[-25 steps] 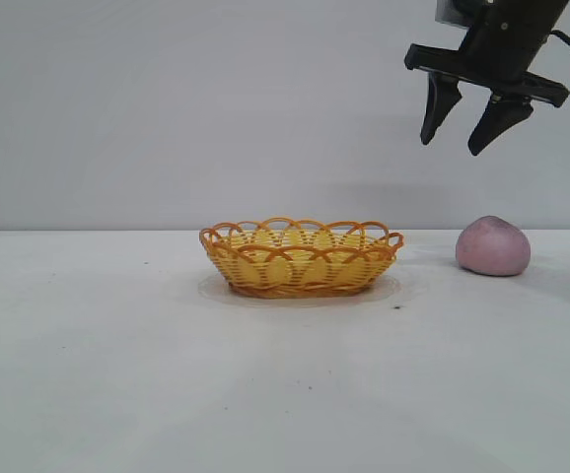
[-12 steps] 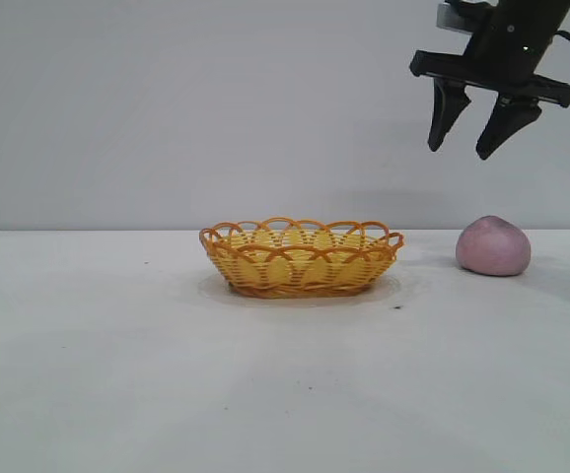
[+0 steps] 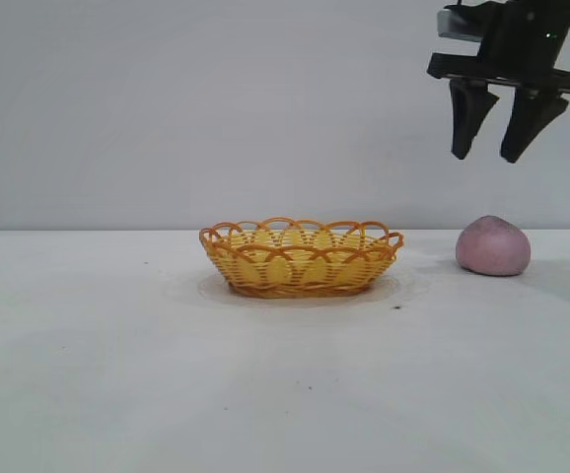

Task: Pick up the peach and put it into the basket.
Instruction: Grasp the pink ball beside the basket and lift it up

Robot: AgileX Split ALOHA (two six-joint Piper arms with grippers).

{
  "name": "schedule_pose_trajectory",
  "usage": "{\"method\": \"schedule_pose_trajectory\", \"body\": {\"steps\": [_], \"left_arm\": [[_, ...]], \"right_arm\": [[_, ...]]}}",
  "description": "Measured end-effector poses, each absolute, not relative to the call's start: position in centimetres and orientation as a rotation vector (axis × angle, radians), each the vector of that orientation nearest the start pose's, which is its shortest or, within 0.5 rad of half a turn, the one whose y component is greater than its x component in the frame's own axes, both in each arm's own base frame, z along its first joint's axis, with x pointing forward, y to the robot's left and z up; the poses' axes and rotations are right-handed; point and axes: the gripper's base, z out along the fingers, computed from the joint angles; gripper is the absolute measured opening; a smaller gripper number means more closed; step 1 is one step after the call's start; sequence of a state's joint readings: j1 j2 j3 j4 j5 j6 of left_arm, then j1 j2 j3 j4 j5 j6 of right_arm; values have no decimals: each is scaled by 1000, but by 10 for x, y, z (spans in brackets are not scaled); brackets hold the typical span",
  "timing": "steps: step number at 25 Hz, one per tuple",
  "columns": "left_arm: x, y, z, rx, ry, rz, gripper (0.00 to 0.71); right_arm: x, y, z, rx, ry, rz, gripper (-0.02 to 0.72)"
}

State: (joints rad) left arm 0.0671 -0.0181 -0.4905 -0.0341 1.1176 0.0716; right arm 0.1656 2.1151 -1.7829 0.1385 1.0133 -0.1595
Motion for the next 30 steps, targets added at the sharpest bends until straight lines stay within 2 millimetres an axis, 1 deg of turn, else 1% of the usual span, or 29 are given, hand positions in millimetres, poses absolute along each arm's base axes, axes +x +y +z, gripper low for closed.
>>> {"method": "schedule_pose_trajectory", "body": {"steps": [3, 5, 12, 17, 18, 21, 23, 24, 26, 30], "left_arm": [[-9, -3, 270, 8, 2092, 43, 442], [-9, -3, 270, 8, 2092, 42, 442], [-9, -3, 270, 8, 2092, 42, 442], [-9, -3, 270, 8, 2092, 42, 442], [-9, -3, 270, 8, 2092, 42, 442], [-9, -3, 270, 8, 2092, 42, 442], [-9, -3, 270, 8, 2092, 42, 442], [-9, -3, 270, 8, 2092, 42, 442], [-9, -3, 270, 8, 2092, 42, 442], [-9, -3, 270, 8, 2092, 42, 442]], "right_arm": [[446, 84, 218, -377, 2833, 166, 413], [447, 84, 213, -375, 2847, 167, 413], [452, 86, 177, -376, 2922, 172, 413], [457, 87, 159, -360, 2929, 189, 413], [458, 88, 157, -358, 2928, 192, 353], [460, 88, 150, -355, 2927, 195, 252], [461, 88, 150, -354, 2917, 193, 190], [461, 88, 150, -354, 2910, 193, 202], [461, 89, 150, -368, 2905, 202, 202], [461, 91, 151, -405, 2901, 238, 61]]}}
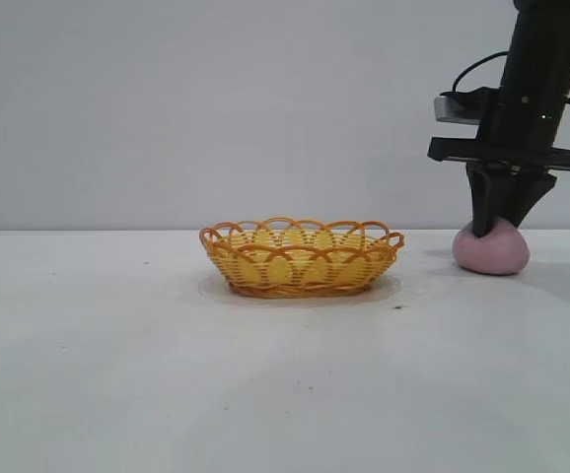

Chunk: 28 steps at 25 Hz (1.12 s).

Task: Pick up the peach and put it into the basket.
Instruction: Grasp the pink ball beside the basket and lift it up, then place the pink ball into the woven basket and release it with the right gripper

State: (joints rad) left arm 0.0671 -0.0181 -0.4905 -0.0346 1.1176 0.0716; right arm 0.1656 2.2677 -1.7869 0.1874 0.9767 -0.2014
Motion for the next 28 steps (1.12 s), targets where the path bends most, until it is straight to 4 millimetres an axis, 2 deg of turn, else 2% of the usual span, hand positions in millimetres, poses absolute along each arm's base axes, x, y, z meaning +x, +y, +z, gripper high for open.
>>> {"method": "schedule_pose_trajectory", "body": {"steps": [1, 2, 3, 6, 12, 15, 18, 22, 26, 28], "left_arm": [[-9, -3, 270, 8, 2092, 42, 442], [-9, -3, 270, 8, 2092, 42, 442], [-9, -3, 270, 8, 2092, 42, 442], [-9, -4, 270, 8, 2092, 40, 442], [-9, -4, 270, 8, 2092, 40, 442], [-9, -4, 270, 8, 2092, 40, 442], [-9, -4, 270, 8, 2092, 40, 442], [-9, -4, 270, 8, 2091, 40, 442], [-9, -4, 270, 8, 2091, 40, 442], [-9, -4, 270, 8, 2091, 40, 442]], "right_arm": [[460, 92, 151, -410, 2904, 244, 43], [460, 92, 152, -422, 2905, 246, 61], [460, 92, 156, -434, 2901, 248, 0], [461, 92, 173, -461, 2878, 250, 0], [457, 98, 235, -548, 2793, 337, 0], [449, 112, 256, -625, 2752, 438, 0], [441, 136, 261, -717, 2723, 498, 0], [425, 180, 258, -879, 2697, 524, 0], [409, 224, 245, -1018, 2692, 561, 0], [406, 238, 233, -1056, 2696, 565, 0]]}}
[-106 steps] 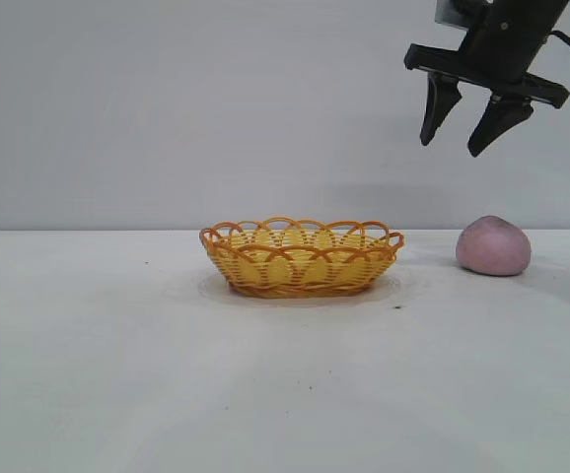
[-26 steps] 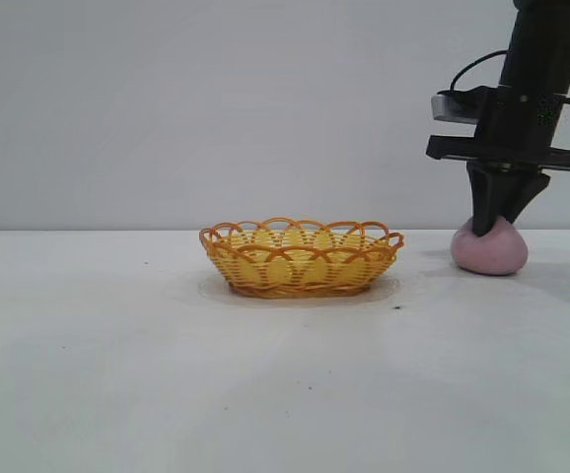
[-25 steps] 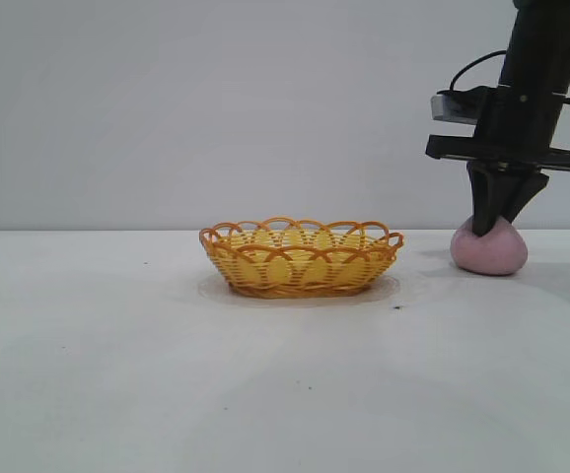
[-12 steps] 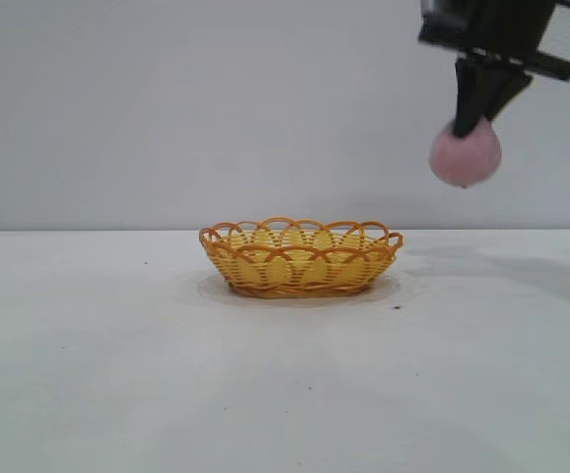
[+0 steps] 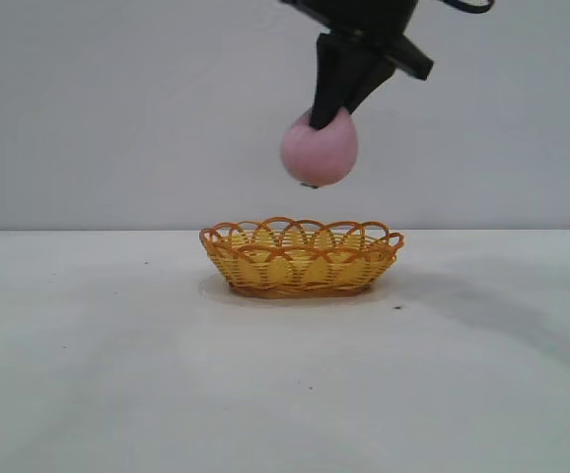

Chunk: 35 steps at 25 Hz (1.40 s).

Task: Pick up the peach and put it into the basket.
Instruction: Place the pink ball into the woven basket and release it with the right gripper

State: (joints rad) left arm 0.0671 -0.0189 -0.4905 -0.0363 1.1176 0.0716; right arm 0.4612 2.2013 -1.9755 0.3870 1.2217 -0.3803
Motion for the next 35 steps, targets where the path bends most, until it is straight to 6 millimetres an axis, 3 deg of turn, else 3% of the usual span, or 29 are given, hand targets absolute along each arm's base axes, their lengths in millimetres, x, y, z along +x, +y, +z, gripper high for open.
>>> {"method": "schedule_pose_trajectory", "body": {"steps": [6, 11, 12, 13, 19, 22, 23, 26, 30, 35], "left_arm": [[-9, -4, 270, 8, 2091, 40, 442], [-9, -4, 270, 8, 2091, 40, 442], [-9, -4, 270, 8, 2091, 40, 442], [-9, -4, 270, 8, 2091, 40, 442], [-9, -4, 270, 8, 2091, 40, 442], [-9, -4, 270, 8, 2091, 40, 442], [-9, -4, 270, 8, 2091, 40, 442], [-9, -4, 270, 8, 2091, 40, 442], [-9, -4, 270, 8, 2091, 40, 442], [-9, -4, 270, 8, 2091, 40, 442]], "right_arm": [[412, 250, 194, -1074, 2727, 529, 0], [418, 250, 187, -1056, 2706, 467, 0], [418, 250, 187, -1053, 2704, 463, 61], [418, 250, 187, -1052, 2706, 459, 61], [416, 248, 186, -1068, 2732, 447, 302], [416, 248, 190, -1073, 2736, 444, 301], [416, 248, 191, -1079, 2740, 446, 356], [417, 248, 200, -1073, 2740, 433, 355], [425, 242, 217, -1020, 2728, 296, 355], [448, 207, 231, -811, 2743, 151, 355]]}}
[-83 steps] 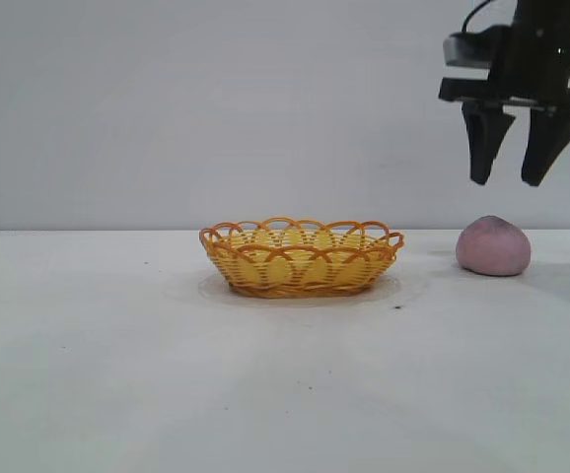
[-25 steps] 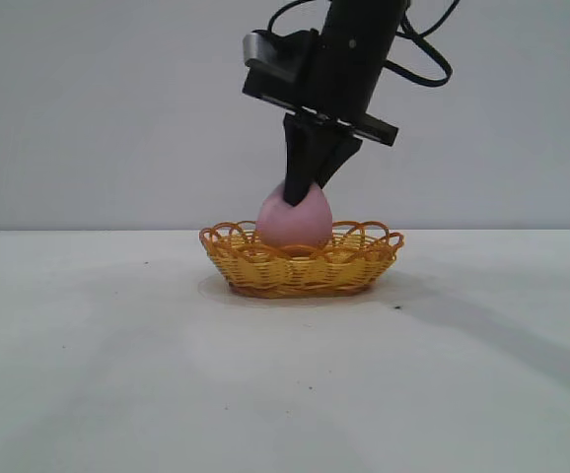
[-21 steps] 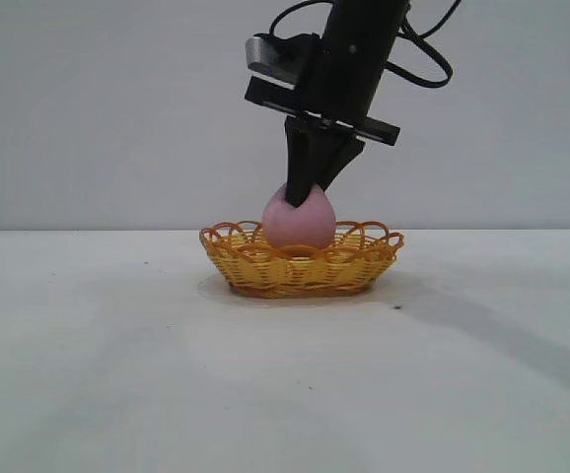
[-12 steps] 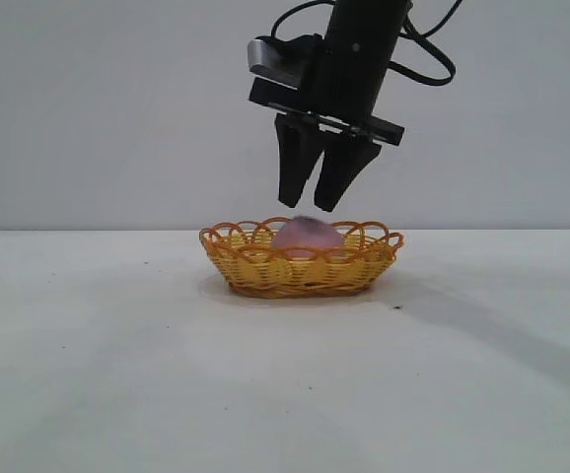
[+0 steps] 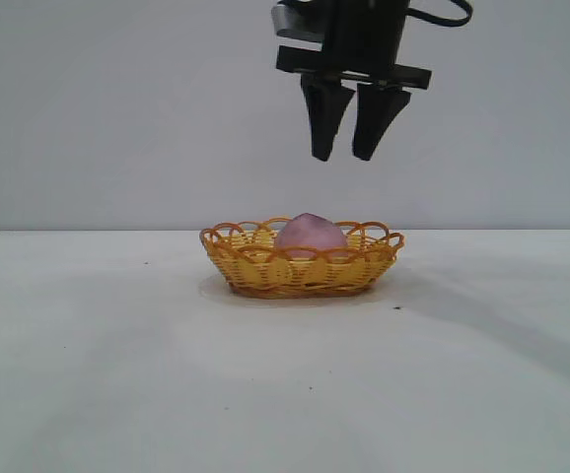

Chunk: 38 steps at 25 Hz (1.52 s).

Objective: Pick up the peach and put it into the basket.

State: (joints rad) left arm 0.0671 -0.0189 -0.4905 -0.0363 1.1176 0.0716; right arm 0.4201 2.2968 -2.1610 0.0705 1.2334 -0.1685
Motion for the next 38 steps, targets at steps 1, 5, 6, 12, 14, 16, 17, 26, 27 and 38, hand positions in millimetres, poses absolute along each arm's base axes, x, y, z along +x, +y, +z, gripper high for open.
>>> {"method": "schedule_pose_trajectory", "body": {"steps": [1, 5, 6, 12, 14, 16, 17, 26, 27, 38], "left_arm": [[-9, -4, 270, 8, 2091, 40, 442], [-9, -4, 270, 8, 2091, 40, 442], [-9, -4, 270, 8, 2091, 40, 442], [-9, -4, 270, 8, 2092, 40, 442], [-9, -4, 270, 8, 2092, 40, 442], [-9, -4, 270, 8, 2092, 40, 442], [-9, -4, 270, 8, 2092, 40, 442], [-9, -4, 270, 8, 2092, 40, 442], [-9, -4, 270, 8, 2092, 40, 442], [-9, -4, 270, 8, 2092, 40, 442]], "right_arm": [[453, 197, 231, -771, 2753, 143, 355], [471, 147, 232, -592, 2794, 110, 355], [475, 134, 232, -540, 2804, 106, 355], [490, 56, 233, -269, 2840, 77, 355], [490, 35, 241, -204, 2830, 68, 355], [487, 21, 256, -166, 2800, 57, 355], [483, 17, 268, -153, 2780, 54, 355], [426, 11, 388, -136, 2533, 41, 355], [415, 11, 402, -135, 2505, 40, 355], [265, 9, 436, -136, 2500, 39, 355]]}}
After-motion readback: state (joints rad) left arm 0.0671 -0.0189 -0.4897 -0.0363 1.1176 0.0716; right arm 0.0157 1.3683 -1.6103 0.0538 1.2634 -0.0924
